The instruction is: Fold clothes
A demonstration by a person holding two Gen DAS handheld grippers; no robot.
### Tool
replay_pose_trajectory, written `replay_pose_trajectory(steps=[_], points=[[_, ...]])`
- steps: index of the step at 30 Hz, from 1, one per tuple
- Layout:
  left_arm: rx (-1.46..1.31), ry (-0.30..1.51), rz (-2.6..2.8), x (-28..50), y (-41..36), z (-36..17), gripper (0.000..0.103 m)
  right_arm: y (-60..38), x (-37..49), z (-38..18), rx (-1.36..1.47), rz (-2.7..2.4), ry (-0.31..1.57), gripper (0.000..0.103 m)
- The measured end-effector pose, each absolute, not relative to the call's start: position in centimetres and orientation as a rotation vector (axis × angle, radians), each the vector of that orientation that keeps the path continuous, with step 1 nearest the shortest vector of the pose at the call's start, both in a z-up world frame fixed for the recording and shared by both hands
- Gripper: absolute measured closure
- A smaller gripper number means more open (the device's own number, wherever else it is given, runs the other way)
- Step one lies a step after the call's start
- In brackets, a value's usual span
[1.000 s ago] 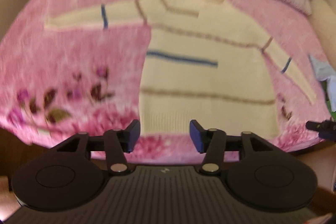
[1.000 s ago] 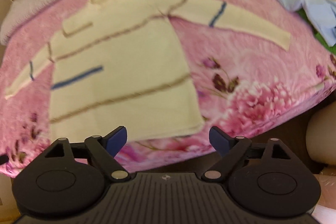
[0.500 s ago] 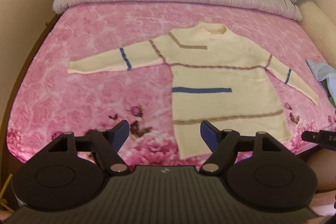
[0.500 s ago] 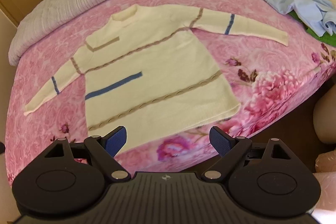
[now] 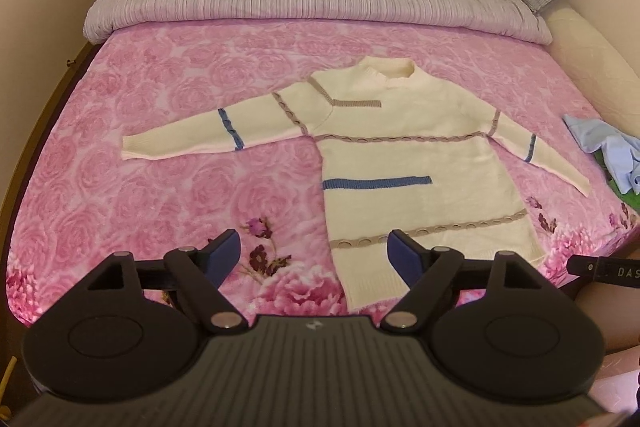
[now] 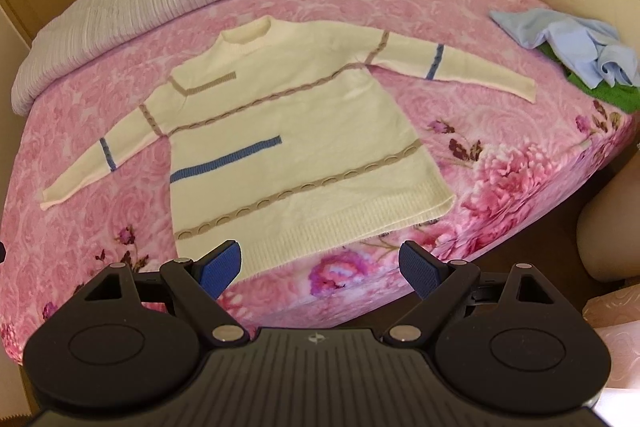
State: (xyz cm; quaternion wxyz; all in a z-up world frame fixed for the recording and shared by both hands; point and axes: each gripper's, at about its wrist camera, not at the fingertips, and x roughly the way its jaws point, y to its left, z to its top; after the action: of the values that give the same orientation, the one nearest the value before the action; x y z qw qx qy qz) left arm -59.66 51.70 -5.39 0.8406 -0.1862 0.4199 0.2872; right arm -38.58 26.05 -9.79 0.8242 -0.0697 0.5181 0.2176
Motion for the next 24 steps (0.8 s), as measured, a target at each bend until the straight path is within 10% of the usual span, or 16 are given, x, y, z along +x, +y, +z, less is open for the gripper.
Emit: replay_pose_trajectory(steps=[24], points=[[-0.45,0.918,0.724,-55.3,49.3,-6.0,0.022,26.2,-32.6,-9.6,-0.239,0.584,1.092,0.015]])
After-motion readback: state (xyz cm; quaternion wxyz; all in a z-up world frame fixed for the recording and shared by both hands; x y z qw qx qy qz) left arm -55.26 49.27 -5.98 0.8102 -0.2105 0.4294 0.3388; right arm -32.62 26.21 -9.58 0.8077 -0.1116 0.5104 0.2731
